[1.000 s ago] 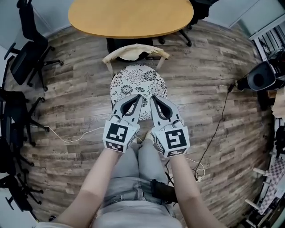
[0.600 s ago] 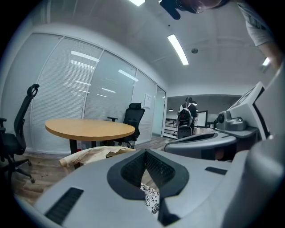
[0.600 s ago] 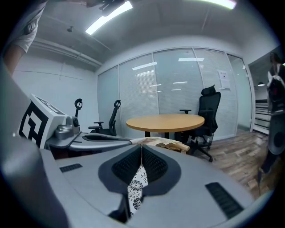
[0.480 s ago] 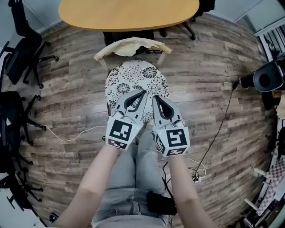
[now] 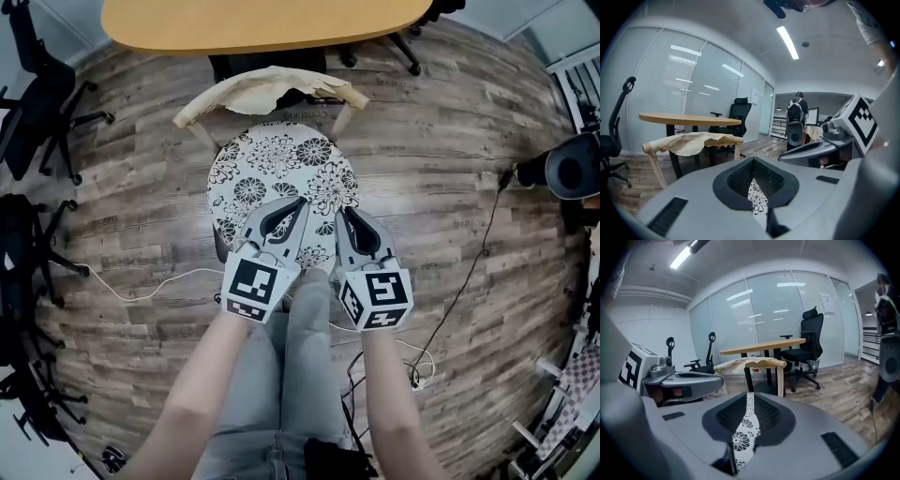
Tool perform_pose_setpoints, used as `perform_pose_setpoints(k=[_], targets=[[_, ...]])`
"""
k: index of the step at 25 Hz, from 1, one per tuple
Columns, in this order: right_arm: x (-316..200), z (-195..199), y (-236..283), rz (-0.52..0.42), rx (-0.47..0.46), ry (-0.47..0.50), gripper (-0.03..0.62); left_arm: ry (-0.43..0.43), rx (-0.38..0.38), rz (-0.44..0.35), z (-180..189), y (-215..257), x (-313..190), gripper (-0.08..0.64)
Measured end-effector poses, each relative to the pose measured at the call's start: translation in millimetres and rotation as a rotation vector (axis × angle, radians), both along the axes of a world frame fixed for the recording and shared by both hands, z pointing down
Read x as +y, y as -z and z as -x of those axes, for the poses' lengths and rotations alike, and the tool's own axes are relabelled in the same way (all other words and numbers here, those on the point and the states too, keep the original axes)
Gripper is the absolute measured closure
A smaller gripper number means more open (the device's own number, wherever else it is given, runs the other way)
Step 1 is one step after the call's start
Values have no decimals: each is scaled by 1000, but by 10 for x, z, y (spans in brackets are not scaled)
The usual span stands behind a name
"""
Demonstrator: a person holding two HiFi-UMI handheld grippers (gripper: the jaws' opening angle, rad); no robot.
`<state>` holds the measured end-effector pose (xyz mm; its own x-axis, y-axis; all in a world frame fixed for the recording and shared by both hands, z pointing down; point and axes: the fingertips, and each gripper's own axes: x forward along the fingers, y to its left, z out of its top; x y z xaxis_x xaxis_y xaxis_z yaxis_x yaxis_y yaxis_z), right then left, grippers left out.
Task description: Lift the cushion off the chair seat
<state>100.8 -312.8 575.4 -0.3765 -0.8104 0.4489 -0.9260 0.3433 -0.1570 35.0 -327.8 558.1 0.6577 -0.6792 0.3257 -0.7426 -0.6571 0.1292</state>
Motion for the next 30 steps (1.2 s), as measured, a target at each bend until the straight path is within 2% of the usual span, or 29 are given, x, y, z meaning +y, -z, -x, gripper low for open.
perform_pose_setpoints(k=[1, 2, 9, 19, 26, 30], targets=[[-28, -27, -87, 13, -1, 0, 522, -1, 0, 5, -18, -68, -23, 555], [-56, -56, -180, 26, -2, -2, 457, -2, 0, 9, -36, -134, -47, 555], [-210, -268, -924, 149, 17, -9, 314, -2, -5, 47, -132, -535, -199, 555], [-358, -738, -1846, 322, 9, -105, 316, -1, -35, 102, -166, -941, -287, 555], [-432, -921, -2314, 420, 21, -111, 341, -11, -47, 147, -242, -1217, -339, 555], [-457, -1001, -2552, 468, 63, -87, 364, -20, -59, 169, -304, -1345, -371, 555]])
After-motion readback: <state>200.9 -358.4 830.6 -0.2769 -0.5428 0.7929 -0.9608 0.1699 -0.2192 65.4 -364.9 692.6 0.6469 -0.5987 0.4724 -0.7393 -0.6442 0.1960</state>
